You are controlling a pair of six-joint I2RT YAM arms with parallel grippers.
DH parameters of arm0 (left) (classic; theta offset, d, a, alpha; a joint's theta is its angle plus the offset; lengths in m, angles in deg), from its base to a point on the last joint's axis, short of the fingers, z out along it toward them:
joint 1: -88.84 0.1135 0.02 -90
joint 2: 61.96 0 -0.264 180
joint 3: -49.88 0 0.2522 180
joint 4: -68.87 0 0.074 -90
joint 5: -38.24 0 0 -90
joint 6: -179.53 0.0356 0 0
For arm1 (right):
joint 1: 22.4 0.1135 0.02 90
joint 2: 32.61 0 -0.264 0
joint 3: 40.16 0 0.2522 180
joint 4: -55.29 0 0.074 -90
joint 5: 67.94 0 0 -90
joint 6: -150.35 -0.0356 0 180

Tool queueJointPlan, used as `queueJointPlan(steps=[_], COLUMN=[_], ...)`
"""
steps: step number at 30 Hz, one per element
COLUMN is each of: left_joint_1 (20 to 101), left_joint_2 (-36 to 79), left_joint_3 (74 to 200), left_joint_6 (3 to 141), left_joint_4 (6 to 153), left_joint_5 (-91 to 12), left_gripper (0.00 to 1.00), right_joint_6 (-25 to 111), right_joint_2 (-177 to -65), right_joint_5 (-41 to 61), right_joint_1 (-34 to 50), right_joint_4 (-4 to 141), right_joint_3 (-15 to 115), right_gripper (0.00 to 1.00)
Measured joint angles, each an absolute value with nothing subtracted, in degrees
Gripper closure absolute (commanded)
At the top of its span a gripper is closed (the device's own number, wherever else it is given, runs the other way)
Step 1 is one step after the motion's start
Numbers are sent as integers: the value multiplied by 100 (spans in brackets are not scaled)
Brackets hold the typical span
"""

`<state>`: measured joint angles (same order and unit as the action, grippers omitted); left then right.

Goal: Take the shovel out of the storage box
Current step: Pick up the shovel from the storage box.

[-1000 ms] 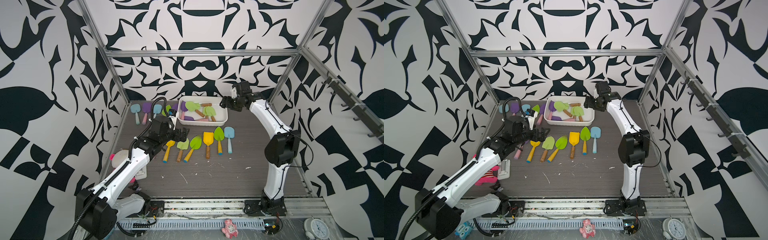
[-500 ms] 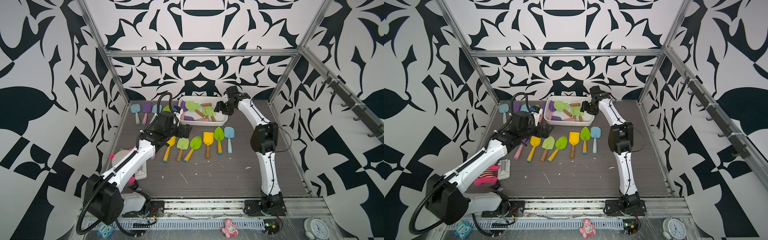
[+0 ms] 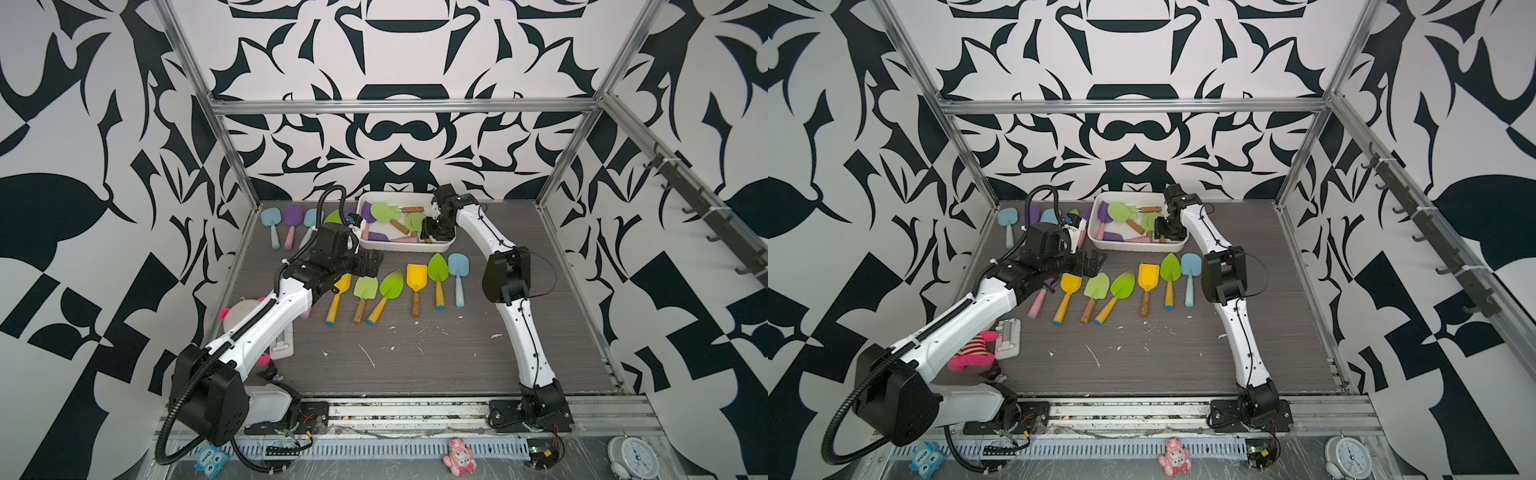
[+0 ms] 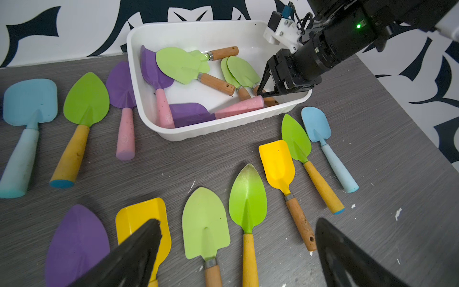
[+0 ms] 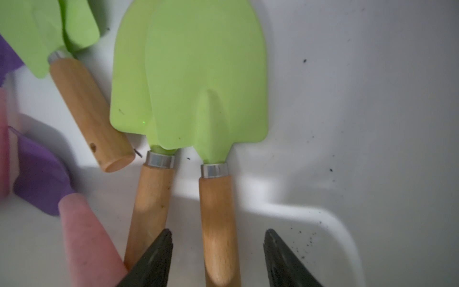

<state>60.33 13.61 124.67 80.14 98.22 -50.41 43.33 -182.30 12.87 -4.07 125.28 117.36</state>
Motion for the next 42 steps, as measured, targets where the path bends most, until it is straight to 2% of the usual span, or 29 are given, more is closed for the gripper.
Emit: queueJointPlan(steps=[9,15,17,20,25,42], left_joint_1=[6033,6033,6033,6033,6033,6033], left_joint_2=[1337,1162,1048,961,957,952], left_joint_3=[12546,12546,12546,12546,12546,12535], left_joint_6=[8042,8045,8045,8045,8045,8038], left_joint_4=[9966,10172,10178,10178,10181,10163], left_joint_5=[-5111,-5214,-5238,-5264,-5288,-5337], left_gripper=[1,1,1,1,1,1], right_joint_6=[4777,5118,5199,5203,5194,5148], right_joint_2=[-18765,-18936,-18977,-18980,-18789,-17683], right_joint_5=[1982,2327,2408,2465,2450,2176], right_joint_1=[-263,-236,-230,-221,-214,-214], right_joint_4=[12685,12674,12663,12617,12366,11942], right_joint_3=[12425,12667,12731,12739,12374,11839], right_gripper=[54,70,81,90,100,100])
